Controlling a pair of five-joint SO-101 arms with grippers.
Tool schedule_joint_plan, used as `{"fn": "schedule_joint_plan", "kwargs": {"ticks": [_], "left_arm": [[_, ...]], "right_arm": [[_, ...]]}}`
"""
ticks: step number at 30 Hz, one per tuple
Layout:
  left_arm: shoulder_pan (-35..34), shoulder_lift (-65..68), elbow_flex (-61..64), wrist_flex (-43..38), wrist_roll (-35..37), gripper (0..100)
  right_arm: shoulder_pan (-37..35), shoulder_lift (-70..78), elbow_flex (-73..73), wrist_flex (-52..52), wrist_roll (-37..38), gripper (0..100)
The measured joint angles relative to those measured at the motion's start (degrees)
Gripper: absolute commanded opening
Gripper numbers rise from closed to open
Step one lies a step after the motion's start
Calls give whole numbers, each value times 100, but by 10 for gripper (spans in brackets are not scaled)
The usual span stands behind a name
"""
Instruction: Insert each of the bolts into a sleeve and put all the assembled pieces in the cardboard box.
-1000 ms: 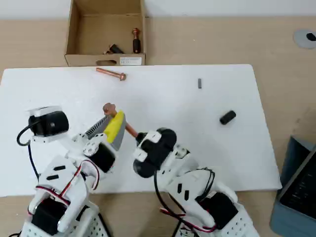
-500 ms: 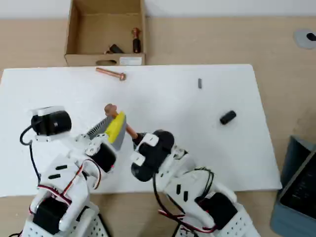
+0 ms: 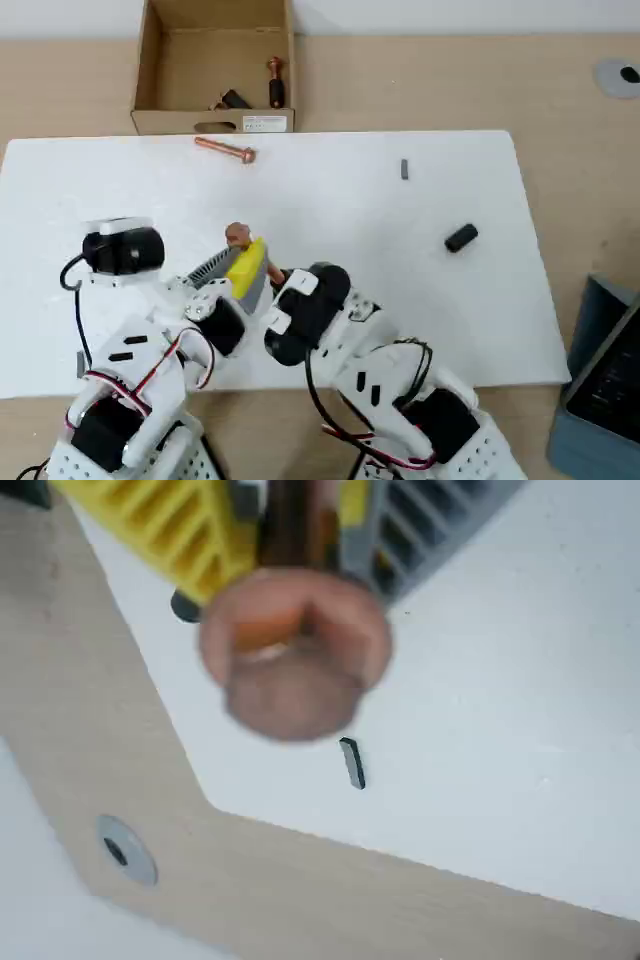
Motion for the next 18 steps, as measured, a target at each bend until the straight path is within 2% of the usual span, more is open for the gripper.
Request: {"fn": "schedule_joint_plan", "kwargs": {"ticks": [6, 12, 18], "left_arm": [[492, 0, 229, 369, -281, 2], [563, -9, 290, 475, -316, 19], [563, -9, 308, 484, -360, 243]], "right_arm": [[0, 0, -26, -9, -9, 9], [0, 0, -9, 0, -9, 9], [0, 0, -9, 0, 0, 9]]}}
